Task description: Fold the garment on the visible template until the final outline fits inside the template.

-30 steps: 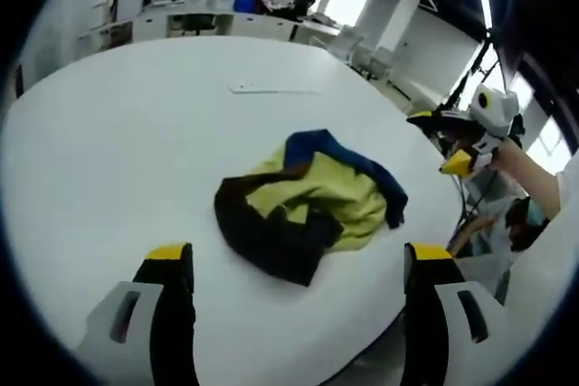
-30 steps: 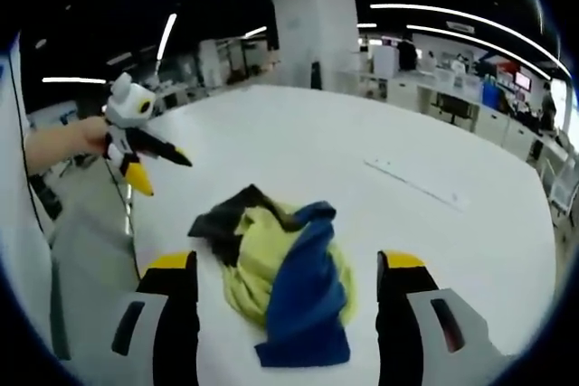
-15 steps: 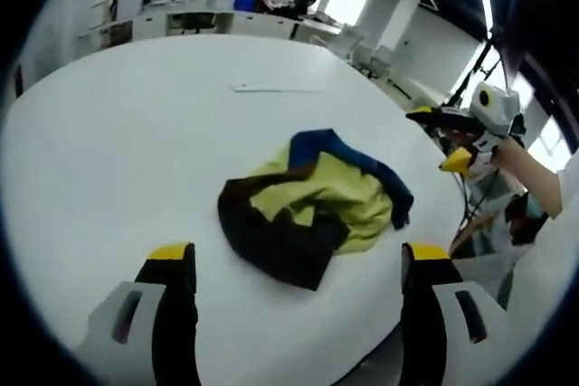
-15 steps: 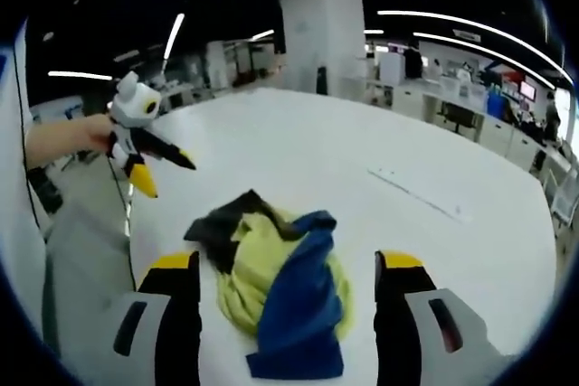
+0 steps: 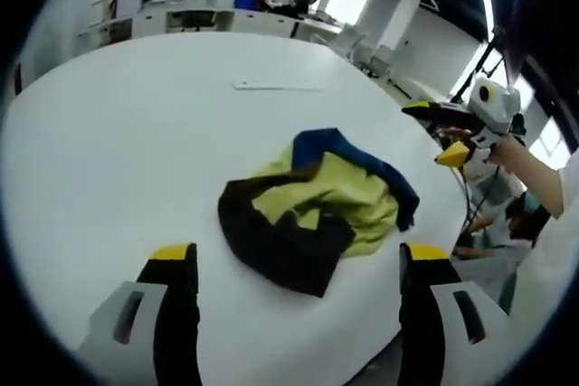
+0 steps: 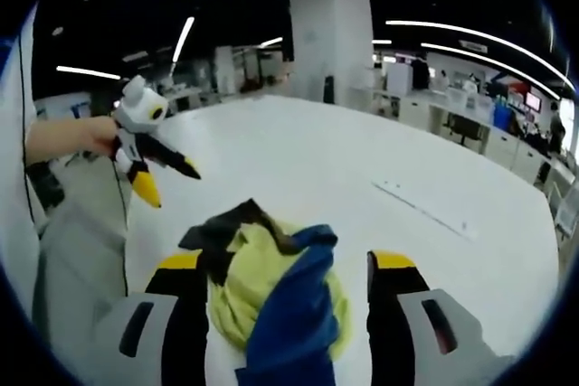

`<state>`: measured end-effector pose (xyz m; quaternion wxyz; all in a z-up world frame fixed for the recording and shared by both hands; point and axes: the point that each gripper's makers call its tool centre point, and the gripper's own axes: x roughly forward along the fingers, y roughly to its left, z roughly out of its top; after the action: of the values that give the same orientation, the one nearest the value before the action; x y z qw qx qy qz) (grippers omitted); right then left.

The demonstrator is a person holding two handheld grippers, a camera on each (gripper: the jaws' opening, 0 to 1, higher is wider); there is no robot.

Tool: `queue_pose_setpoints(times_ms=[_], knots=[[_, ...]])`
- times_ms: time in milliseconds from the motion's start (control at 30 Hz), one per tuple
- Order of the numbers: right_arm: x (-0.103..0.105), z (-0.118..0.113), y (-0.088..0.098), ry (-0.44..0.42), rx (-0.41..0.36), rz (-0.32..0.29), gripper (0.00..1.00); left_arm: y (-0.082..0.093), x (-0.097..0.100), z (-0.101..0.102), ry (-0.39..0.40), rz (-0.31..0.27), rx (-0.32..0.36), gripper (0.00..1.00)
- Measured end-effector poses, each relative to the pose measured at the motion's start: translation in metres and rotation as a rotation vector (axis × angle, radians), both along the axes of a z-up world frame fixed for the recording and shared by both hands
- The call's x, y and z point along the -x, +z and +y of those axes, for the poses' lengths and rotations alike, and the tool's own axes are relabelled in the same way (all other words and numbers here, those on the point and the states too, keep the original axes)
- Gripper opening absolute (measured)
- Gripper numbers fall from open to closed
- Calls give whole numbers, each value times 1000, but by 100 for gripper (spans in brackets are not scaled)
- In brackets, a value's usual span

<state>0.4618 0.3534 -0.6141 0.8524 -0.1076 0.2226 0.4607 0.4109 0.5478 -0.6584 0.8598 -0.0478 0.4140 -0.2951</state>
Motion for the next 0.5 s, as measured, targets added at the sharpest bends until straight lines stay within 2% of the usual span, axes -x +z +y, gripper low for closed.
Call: queue_pose_setpoints(times_ms=[233,333,500], knots=[[1,5,-10,42,29,7,69,-4,-1,0,-4,2,-2,87],[-1,10,-8,62,24,-3,69,-5,-3,1,-8,4,-8,87],[-6,13,-11,81,56,-20,65,-6,-7,2,-1,-3,-9,87]])
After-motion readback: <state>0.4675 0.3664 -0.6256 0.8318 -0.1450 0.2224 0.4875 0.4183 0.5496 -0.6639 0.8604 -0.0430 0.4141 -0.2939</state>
